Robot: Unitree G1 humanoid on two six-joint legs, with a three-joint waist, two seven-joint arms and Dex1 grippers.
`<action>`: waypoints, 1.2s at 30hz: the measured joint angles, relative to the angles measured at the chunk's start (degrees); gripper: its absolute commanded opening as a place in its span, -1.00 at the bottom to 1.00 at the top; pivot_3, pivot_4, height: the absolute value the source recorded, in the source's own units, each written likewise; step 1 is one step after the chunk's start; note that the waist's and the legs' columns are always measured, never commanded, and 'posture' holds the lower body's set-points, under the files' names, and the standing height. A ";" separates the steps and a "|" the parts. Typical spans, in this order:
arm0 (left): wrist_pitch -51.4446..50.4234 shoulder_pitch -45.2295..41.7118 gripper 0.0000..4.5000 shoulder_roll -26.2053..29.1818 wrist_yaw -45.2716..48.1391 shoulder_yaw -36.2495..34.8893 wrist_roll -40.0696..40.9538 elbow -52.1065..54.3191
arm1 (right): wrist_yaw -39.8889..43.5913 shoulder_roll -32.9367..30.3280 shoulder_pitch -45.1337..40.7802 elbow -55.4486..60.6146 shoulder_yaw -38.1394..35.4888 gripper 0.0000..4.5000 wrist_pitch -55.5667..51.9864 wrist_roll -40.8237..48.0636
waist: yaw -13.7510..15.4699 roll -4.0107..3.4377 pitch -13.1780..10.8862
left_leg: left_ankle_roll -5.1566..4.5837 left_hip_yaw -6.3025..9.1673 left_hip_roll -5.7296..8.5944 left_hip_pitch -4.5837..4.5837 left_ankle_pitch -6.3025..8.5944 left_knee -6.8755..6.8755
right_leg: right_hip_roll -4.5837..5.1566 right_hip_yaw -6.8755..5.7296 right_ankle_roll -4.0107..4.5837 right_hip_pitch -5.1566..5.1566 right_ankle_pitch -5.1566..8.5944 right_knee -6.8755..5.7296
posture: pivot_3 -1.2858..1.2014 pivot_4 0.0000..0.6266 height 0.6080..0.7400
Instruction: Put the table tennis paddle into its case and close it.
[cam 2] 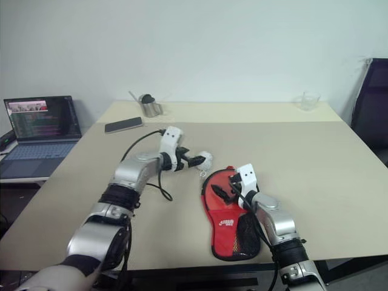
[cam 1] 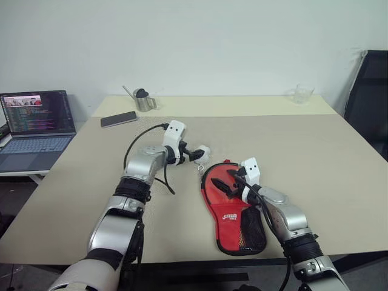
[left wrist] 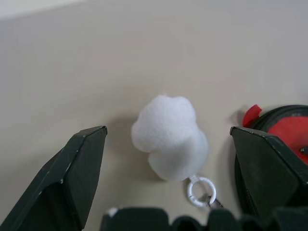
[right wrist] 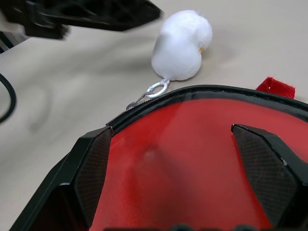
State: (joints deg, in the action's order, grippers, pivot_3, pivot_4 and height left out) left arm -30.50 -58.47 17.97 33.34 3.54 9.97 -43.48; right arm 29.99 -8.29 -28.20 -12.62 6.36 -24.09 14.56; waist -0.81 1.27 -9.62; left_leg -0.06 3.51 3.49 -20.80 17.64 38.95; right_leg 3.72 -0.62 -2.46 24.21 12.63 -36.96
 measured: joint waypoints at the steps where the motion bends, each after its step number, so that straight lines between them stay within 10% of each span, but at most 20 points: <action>1: 0.56 -0.86 1.00 -0.40 -0.16 -0.51 -0.02 -2.32 | 0.00 0.13 0.00 0.01 0.01 0.93 0.00 -0.04 | -0.12 0.00 0.00 | 0.00 0.01 0.00 -0.01 0.00 0.00 | 0.00 -0.01 0.00 0.00 0.00 0.00 | 0.03 -0.52 1.00; 18: 9.99 -7.98 1.00 -7.51 -5.46 -0.01 -8.55 -24.28 | -0.24 1.42 -0.23 0.44 0.00 0.93 -1.12 -0.58 | -0.88 0.03 0.02 | 0.00 0.00 0.00 -0.01 0.01 -0.01 | 0.01 -0.01 0.00 0.01 0.00 -0.02 | 0.03 -0.52 1.00; 31: 15.05 -9.44 -0.79 -8.45 -8.95 0.63 -12.74 -28.41 | -0.89 1.90 0.04 1.44 -0.04 0.94 -2.36 -0.56 | -0.89 0.03 0.02 | 0.00 0.00 0.01 -0.01 0.01 -0.01 | 0.02 -0.03 -0.01 0.01 0.00 -0.03 | 0.03 -0.52 1.00; 36: 18.09 -11.19 -0.94 -9.12 -10.17 1.93 -16.03 -31.26 | 0.35 1.42 0.09 1.78 0.64 0.94 -2.75 -0.58 | -0.93 0.04 0.02 | 0.00 0.00 0.01 0.00 0.01 -0.01 | 0.01 -0.03 -0.01 0.01 0.00 -0.05 | 0.03 -0.52 1.00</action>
State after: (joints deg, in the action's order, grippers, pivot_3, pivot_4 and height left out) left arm -12.41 -69.66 8.85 23.17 5.47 -6.07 -74.74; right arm 30.34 -6.87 -28.12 -10.84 7.00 -26.84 13.97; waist -1.74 1.31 -9.60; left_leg -0.06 3.51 3.50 -20.80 17.65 38.94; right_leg 3.73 -0.65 -2.47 24.22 12.62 -37.00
